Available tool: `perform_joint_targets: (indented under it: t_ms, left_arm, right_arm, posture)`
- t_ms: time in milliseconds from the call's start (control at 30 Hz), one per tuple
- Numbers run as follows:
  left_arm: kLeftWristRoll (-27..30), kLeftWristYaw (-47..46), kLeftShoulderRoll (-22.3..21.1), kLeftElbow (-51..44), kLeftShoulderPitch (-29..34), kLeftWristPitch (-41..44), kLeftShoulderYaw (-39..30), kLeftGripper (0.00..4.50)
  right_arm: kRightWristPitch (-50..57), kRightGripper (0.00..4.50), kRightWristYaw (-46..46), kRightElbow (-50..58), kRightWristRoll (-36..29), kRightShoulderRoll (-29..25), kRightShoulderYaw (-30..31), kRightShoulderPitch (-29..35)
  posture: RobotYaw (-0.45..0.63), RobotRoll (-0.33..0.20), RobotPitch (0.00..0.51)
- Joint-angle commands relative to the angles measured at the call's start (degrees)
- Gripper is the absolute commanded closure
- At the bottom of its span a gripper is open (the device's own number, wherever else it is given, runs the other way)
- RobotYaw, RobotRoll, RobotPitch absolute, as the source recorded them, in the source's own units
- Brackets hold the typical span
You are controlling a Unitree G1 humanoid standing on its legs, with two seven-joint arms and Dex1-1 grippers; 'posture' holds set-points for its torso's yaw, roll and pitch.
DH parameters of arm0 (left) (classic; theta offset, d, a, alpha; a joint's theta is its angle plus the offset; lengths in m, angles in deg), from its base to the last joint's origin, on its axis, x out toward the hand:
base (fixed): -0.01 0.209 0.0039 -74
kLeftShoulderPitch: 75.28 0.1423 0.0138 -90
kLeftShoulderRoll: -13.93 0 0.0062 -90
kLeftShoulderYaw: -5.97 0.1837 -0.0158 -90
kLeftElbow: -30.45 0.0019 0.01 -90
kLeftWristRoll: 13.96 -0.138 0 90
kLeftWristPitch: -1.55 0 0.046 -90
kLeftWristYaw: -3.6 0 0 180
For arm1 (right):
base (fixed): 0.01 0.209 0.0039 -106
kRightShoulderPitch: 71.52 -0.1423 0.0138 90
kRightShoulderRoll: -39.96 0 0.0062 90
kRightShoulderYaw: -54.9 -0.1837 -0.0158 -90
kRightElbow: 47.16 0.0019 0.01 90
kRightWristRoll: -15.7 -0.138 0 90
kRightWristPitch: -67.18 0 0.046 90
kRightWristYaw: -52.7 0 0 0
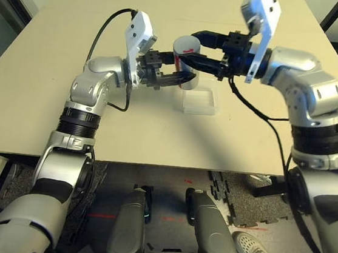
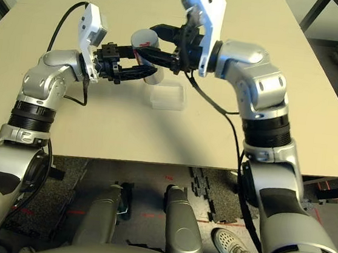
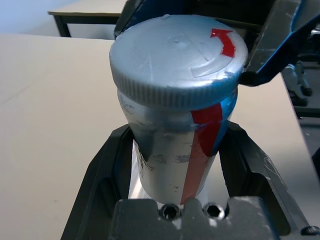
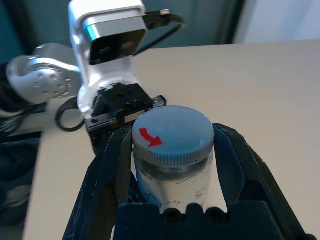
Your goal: Pour the medicine from the bottle into the box.
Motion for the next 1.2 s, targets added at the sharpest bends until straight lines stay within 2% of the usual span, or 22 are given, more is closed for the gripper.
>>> perform_joint_targets:
  t_ms: [33, 367, 600, 633, 767, 933, 1200]
  left_arm:
    - [2.7, 4.0, 0.4, -6.6, 1.2, 2.1, 3.9, 1.73]
    - [4.5, 3.5, 0.0, -10.8, 3.0, 5.2, 4.7, 1.73]
    - [3.7, 3.8, 0.2, -9.2, 2.6, 4.2, 4.8, 1.73]
    - [3.4, 3.8, 0.2, -8.4, 2.4, 3.7, 4.7, 1.73]
    - [2.5, 3.9, 0.1, -5.3, 1.2, 1.7, 4.5, 1.73]
    - [2.0, 4.5, 0.0, -2.4, 0.1, -0.2, 4.6, 1.73]
    - [2.2, 4.5, 0.4, -1.0, -1.2, -1.1, 5.0, 1.73]
  right_arm:
    - [-0.9, 1.88, 3.6, -4.8, -0.8, -0.1, -0.9, -2.3]
    - [-3.6, 1.88, 8.8, -12.1, 0.6, -0.6, -0.9, -4.3]
    - [-0.8, 1.88, 7.2, -7.3, 0.9, -2.3, -0.9, -3.0]
    - [0.7, 1.16, 6.1, -4.8, 0.6, -2.7, -1.2, -2.5]
    - [7.5, 0.01, 1.9, 6.4, -2.4, -3.6, -3.0, 0.5]
    - [11.5, 0.00, -2.1, 13.3, -3.9, -3.6, -3.4, 3.0]
    - [11.1, 0.00, -4.7, 13.6, -3.2, -4.1, -2.3, 4.1]
  posture:
    - [-0.14, 0.000, 0.186]
    - [-0.14, 0.000, 0.190]
    - [-0.15, 0.000, 0.192]
    - [-0.15, 0.000, 0.192]
    - [-0.16, 0.000, 0.191]
    - [-0.17, 0.000, 0.190]
    - [-0.18, 0.000, 0.191]
